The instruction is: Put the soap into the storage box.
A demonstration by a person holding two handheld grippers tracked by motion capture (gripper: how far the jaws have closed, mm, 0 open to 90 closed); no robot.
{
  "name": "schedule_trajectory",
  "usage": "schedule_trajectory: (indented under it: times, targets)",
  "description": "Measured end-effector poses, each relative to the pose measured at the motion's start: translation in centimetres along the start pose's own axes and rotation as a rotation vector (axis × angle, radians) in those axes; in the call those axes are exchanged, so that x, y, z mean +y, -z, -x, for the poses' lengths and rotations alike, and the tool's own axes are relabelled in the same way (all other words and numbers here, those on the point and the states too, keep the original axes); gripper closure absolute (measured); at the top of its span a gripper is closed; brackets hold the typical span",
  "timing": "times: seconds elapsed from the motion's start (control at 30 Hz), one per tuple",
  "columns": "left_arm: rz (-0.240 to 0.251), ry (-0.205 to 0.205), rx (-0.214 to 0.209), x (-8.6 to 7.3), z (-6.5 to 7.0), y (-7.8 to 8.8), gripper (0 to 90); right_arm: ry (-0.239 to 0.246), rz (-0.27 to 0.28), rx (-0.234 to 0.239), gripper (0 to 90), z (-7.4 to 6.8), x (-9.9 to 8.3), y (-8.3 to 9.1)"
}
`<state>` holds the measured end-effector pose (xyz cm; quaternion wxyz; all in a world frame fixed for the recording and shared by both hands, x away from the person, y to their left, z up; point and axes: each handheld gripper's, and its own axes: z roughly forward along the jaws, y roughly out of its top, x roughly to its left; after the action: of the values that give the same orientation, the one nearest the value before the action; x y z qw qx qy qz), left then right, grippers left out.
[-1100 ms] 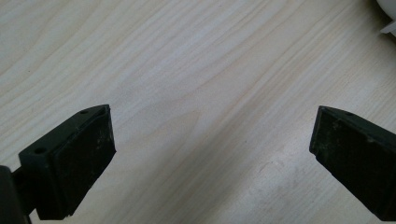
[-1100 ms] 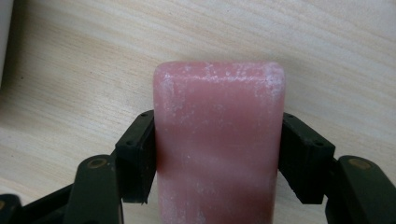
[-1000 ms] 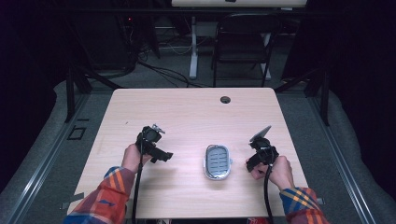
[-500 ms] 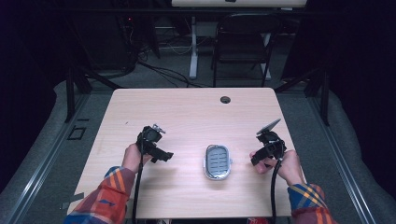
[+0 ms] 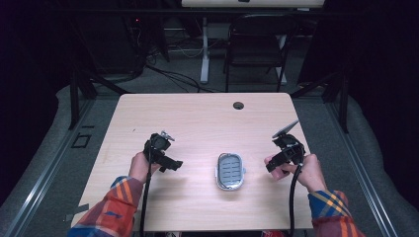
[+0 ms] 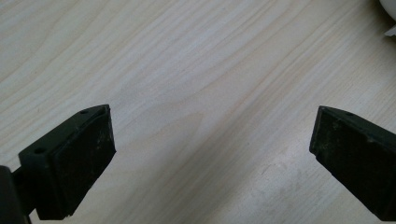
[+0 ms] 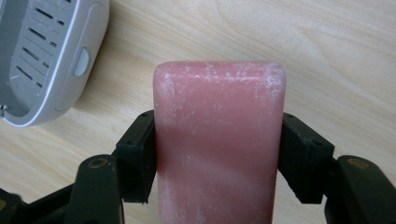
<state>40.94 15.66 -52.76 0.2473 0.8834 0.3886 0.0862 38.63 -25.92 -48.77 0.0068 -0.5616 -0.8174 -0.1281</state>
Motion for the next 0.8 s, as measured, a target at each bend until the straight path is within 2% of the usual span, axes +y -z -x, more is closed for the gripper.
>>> schedule_trajectory:
  times: [0.2,0.23,0.3,0.43,0.5,0.6,0.8]
  targets:
    - [0.003,0.006,0.0,0.0,-0.1,0.0,0.0,0.045,-0.004,-0.01,36.4,-0.9,0.9,1.0]
    - [0.001,0.007,-0.001,0.0,-0.1,0.0,0.0,0.061,-0.011,-0.024,36.4,-1.2,1.3,1.4]
    - [0.005,0.007,-0.002,0.0,0.0,0.0,0.0,0.057,-0.006,-0.024,36.4,-1.4,1.4,1.6]
    - [0.01,0.006,-0.005,0.0,0.0,0.1,0.0,0.094,-0.041,-0.048,36.4,-2.0,2.1,2.3]
    - [0.013,0.01,-0.005,-0.1,0.0,0.1,0.0,0.089,-0.032,-0.043,36.3,-2.1,2.2,2.3]
    - [0.005,0.01,-0.006,0.0,0.0,0.0,0.0,0.116,-0.054,-0.047,36.4,-2.5,2.7,2.6]
    - [0.004,0.011,-0.01,0.0,0.0,0.0,0.0,0.142,-0.076,-0.065,36.4,-3.2,3.3,2.6]
